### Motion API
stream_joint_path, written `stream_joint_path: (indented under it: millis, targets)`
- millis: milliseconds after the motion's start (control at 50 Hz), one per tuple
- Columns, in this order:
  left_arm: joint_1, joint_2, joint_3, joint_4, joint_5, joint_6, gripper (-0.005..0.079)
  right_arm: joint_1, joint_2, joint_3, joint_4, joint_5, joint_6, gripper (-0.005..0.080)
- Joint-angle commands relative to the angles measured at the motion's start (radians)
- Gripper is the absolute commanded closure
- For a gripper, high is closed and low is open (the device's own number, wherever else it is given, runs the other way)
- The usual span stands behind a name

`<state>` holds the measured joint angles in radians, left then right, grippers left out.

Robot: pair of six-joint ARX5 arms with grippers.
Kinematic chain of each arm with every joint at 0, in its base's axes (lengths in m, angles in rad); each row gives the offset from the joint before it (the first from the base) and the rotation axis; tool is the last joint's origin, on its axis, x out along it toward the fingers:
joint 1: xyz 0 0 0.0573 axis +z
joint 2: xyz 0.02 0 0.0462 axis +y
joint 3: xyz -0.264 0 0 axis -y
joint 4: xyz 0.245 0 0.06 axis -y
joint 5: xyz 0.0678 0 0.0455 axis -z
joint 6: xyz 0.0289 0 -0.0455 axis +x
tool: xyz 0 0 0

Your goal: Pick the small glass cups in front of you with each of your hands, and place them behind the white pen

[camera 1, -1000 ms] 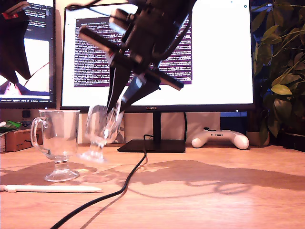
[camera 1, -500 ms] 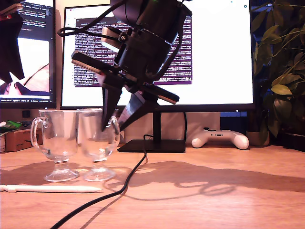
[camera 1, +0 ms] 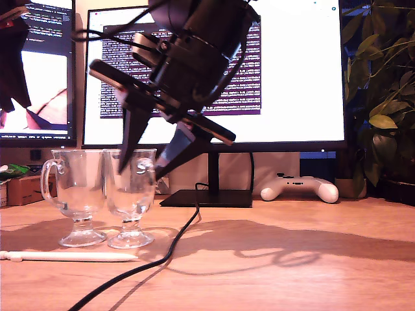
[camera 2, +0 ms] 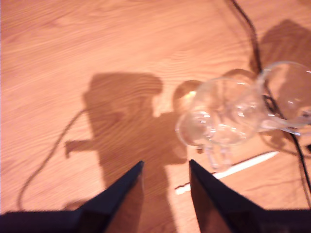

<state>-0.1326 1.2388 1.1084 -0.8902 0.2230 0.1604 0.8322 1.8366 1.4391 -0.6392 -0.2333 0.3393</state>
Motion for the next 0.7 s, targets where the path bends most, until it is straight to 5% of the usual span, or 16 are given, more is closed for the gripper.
stream_joint_path:
  millis: [0,160,240,340,380,680]
  targets:
    - [0.010,-0.010,-0.014,0.000,0.013,0.004,0.0484,-0.013,-0.063,0.022,-0.005,-0.004,-0.012,0.0419]
    - [0.025,-0.008,-0.014,-0.012,0.031,0.005,0.0495,-0.040,-0.108,0.029,-0.080,0.000,-0.048,0.0420]
    - [0.032,-0.008,-0.016,-0.029,0.032,0.009,0.0577,-0.069,-0.124,0.029,-0.154,0.022,-0.087,0.0440]
    - [0.050,-0.008,-0.030,-0.035,0.040,0.036,0.0755,-0.109,-0.126,0.029,-0.221,0.034,-0.133,0.0673]
    - [0.057,-0.008,-0.040,-0.028,0.055,0.042,0.0764,-0.124,-0.126,0.029,-0.232,0.034,-0.152,0.0776]
    - [0.079,-0.009,-0.171,0.041,0.171,0.058,0.0762,-0.169,-0.132,0.027,-0.248,0.109,-0.269,0.0762]
